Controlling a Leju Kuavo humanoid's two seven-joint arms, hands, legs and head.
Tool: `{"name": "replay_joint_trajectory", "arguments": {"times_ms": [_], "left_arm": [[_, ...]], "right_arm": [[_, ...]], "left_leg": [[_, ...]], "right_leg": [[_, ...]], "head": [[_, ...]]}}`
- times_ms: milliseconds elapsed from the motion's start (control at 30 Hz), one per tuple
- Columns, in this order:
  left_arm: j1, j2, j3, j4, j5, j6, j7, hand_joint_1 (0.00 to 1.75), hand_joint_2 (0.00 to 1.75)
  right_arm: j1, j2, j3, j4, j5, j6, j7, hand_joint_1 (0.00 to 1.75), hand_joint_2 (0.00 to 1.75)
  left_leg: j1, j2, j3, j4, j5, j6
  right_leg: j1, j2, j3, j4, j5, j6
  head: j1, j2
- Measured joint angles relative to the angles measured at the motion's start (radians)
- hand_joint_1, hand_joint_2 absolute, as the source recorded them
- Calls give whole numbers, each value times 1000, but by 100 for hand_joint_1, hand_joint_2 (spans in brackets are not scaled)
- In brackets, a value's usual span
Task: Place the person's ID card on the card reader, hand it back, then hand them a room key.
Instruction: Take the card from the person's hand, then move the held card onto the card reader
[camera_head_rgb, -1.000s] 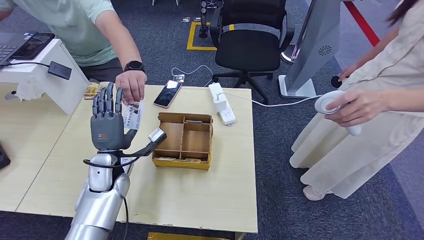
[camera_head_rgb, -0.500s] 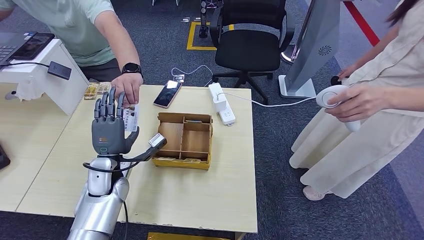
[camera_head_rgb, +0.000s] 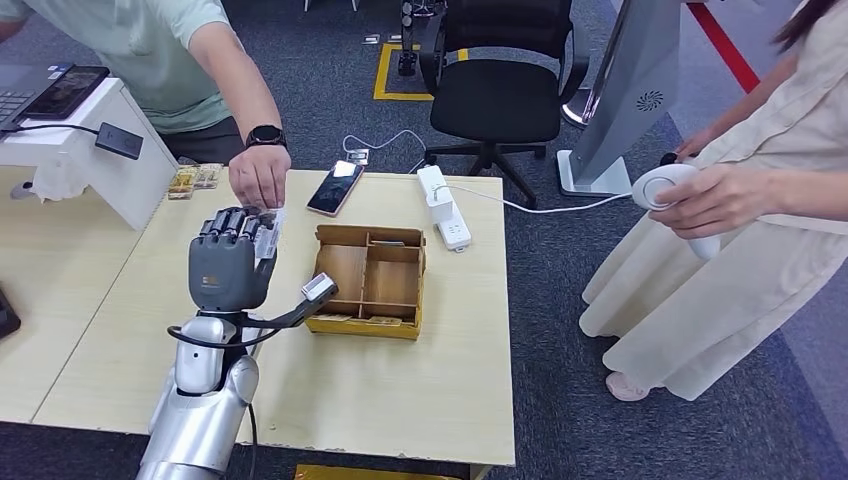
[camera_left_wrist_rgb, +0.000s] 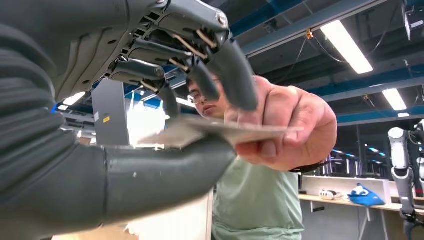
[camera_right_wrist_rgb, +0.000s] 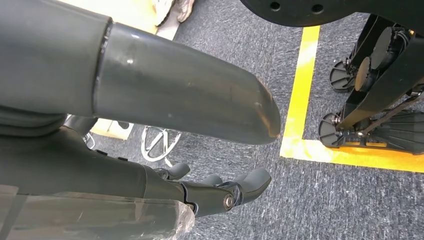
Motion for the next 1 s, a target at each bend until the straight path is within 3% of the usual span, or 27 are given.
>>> {"name": "replay_joint_trajectory", "arguments": {"times_ms": [500,833,1000], "left_arm": [[0,-1,0,-1,18,-20,-2,175,175],[5,-26,20,-28,133,-122,-11,175,175],[14,-32,28,-43,115,-111,-20,175,175]], "right_arm": [[0,0,-1,-2,7,2,-1,0,0],[1,0,-6,-3,6,1,1,0,0],[1,0,-10,-4,5,2,1,0,0]], "left_leg": [[0,0,0,0,0,0],[0,0,0,0,0,0],[0,0,0,0,0,0]], "right_leg": [[0,0,0,0,0,0],[0,0,0,0,0,0],[0,0,0,0,0,0]], "head": [[0,0],[0,0],[0,0]]}}
